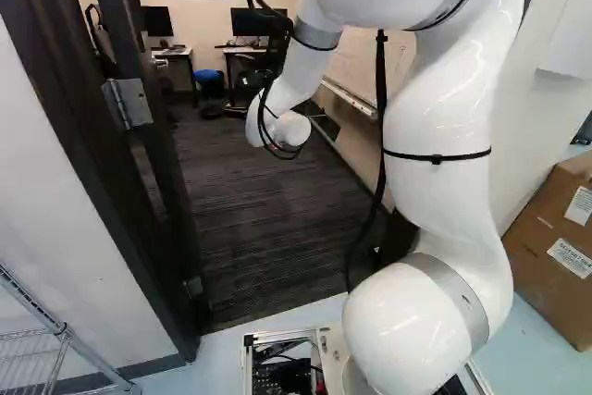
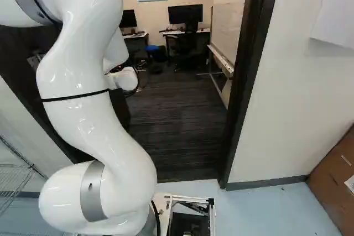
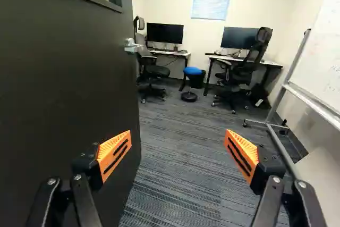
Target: Open the door and move inside
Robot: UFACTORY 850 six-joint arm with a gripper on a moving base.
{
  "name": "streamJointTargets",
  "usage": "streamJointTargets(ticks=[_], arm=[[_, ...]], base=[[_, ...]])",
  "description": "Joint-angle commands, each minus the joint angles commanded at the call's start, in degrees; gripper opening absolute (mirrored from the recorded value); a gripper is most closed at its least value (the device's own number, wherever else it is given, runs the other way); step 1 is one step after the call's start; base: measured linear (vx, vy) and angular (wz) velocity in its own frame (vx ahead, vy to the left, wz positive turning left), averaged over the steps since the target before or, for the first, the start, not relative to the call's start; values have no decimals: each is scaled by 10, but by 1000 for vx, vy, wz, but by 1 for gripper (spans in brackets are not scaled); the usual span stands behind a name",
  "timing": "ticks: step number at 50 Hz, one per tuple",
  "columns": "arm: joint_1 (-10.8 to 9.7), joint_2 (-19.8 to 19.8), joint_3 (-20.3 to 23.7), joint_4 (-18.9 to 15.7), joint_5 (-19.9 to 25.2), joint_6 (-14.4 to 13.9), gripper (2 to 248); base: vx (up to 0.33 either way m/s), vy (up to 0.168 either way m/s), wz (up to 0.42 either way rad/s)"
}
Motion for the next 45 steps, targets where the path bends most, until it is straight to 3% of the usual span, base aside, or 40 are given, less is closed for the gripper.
streamJointTargets(ticks=[23, 45], arm=[[-33, 68, 80, 14, -13, 0, 247], [-78, 162, 189, 33, -31, 0, 247]], base=[[0, 0, 0], [0, 0, 0]])
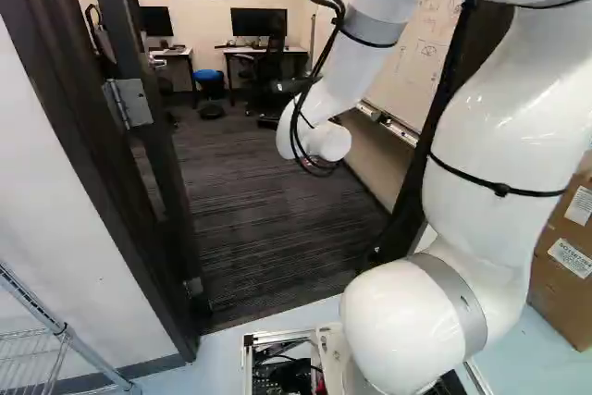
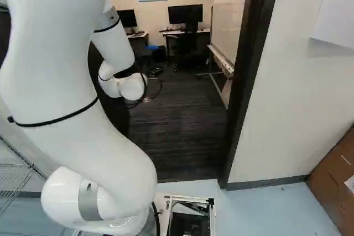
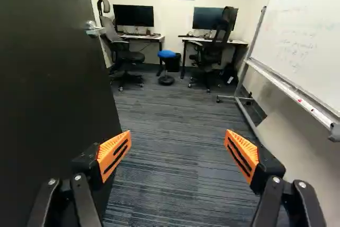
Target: Open the door and move inside
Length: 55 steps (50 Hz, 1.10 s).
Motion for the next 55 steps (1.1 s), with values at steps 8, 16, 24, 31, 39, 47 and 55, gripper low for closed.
streamJointTargets(ticks=[8, 16, 24, 31, 39, 47, 55], arm=[[-17, 35, 41, 7, -7, 0, 247], [-33, 67, 79, 14, -13, 0, 247], [-46, 95, 112, 19, -18, 0, 247], [-57, 117, 137, 24, -23, 0, 247], [-67, 139, 163, 28, -27, 0, 247], [-76, 158, 184, 32, -30, 0, 247], [-84, 172, 202, 35, -33, 0, 247]], base=[[0, 0, 0], [0, 0, 0], [0, 0, 0], [0, 0, 0], [0, 0, 0], [0, 0, 0], [0, 0, 0]])
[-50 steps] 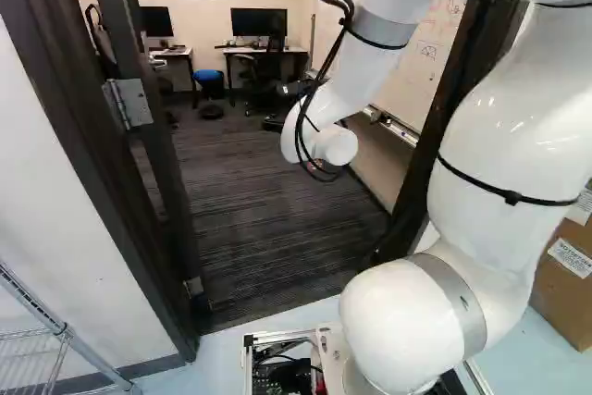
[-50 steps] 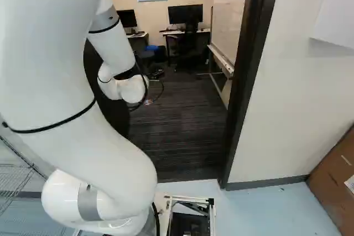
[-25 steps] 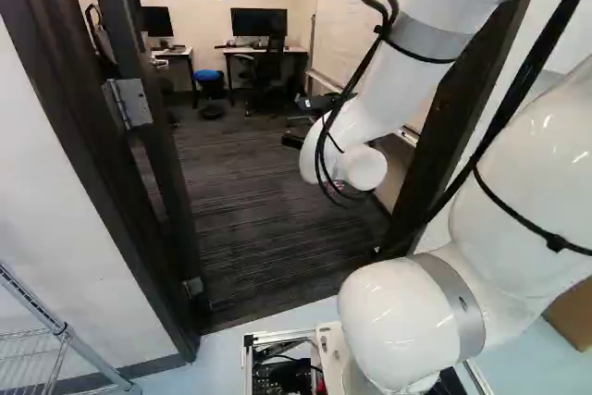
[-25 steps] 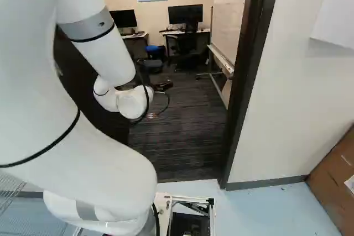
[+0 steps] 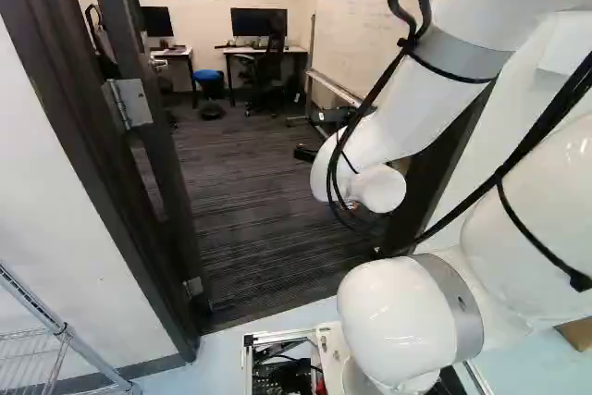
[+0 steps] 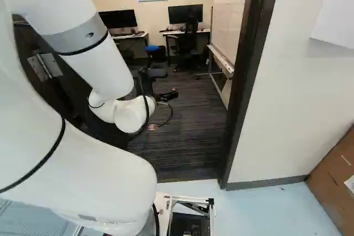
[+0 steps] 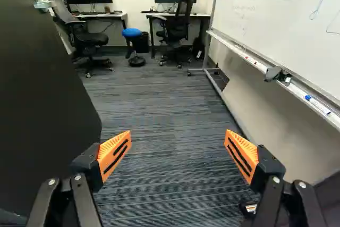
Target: Open the door and move inside
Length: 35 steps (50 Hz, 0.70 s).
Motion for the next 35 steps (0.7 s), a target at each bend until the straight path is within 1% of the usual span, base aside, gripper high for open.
streamJointTargets(ticks=[17, 35], arm=[[-9, 19, 23, 4, -4, 0, 247], [-11, 24, 28, 5, -5, 0, 247]], base=[[0, 0, 0], [0, 0, 0]])
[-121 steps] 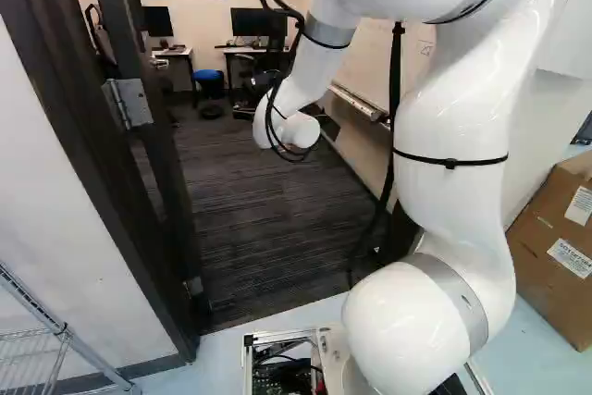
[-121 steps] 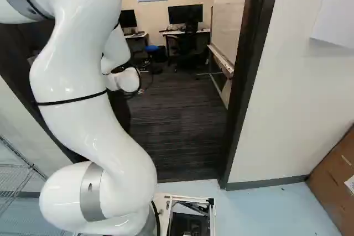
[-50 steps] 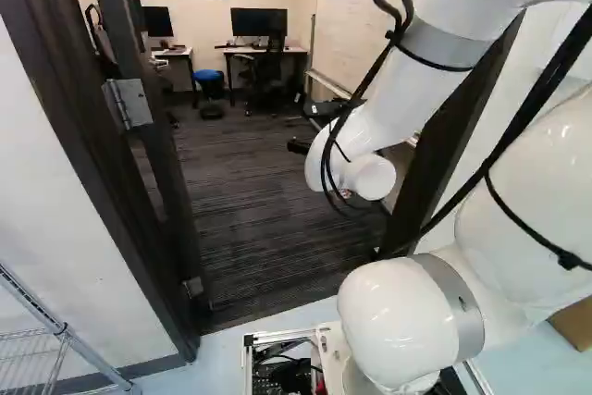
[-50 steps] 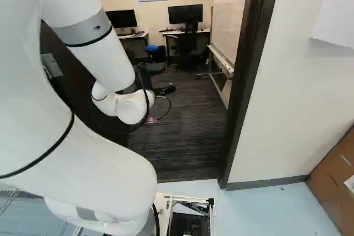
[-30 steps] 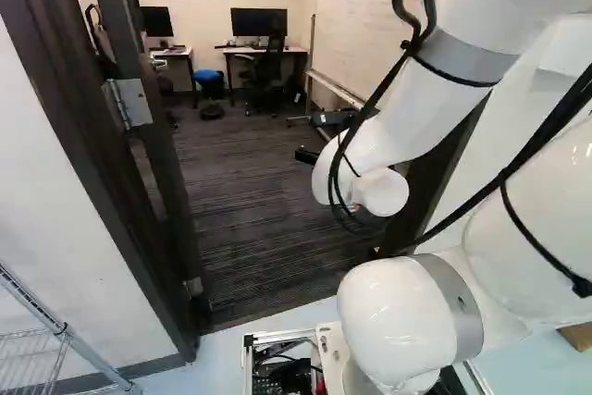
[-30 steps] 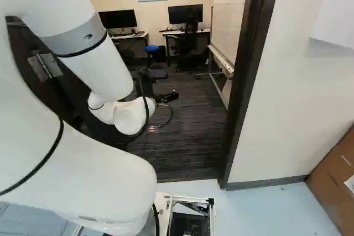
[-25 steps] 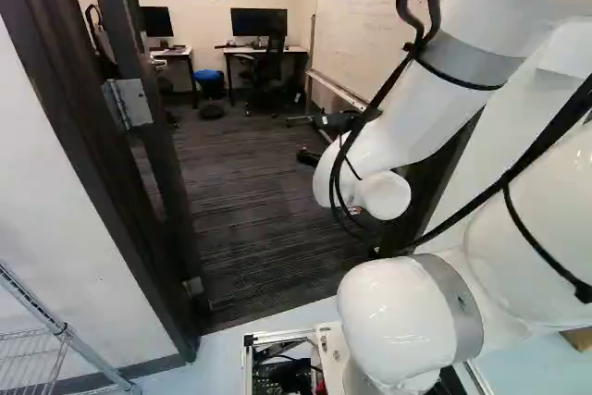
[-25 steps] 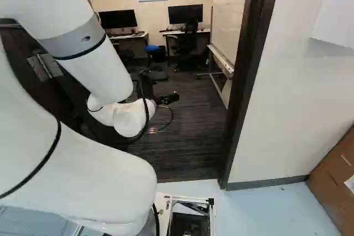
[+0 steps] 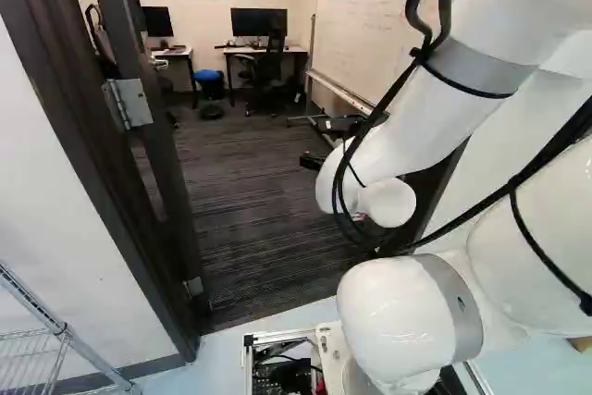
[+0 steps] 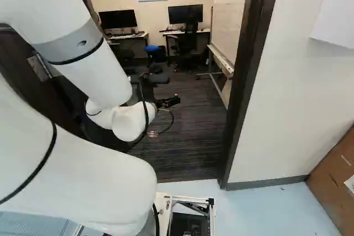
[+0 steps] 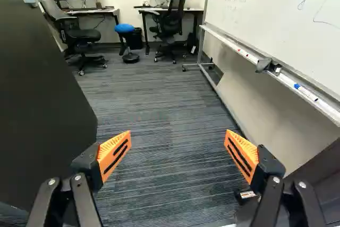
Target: Open the door and move inside
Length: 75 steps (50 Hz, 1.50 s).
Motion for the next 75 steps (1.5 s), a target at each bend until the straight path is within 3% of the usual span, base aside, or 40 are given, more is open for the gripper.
streamJointTargets(ticks=[75], arm=[[0, 0, 0, 0, 0, 0, 247]], base=[[58, 6, 4]])
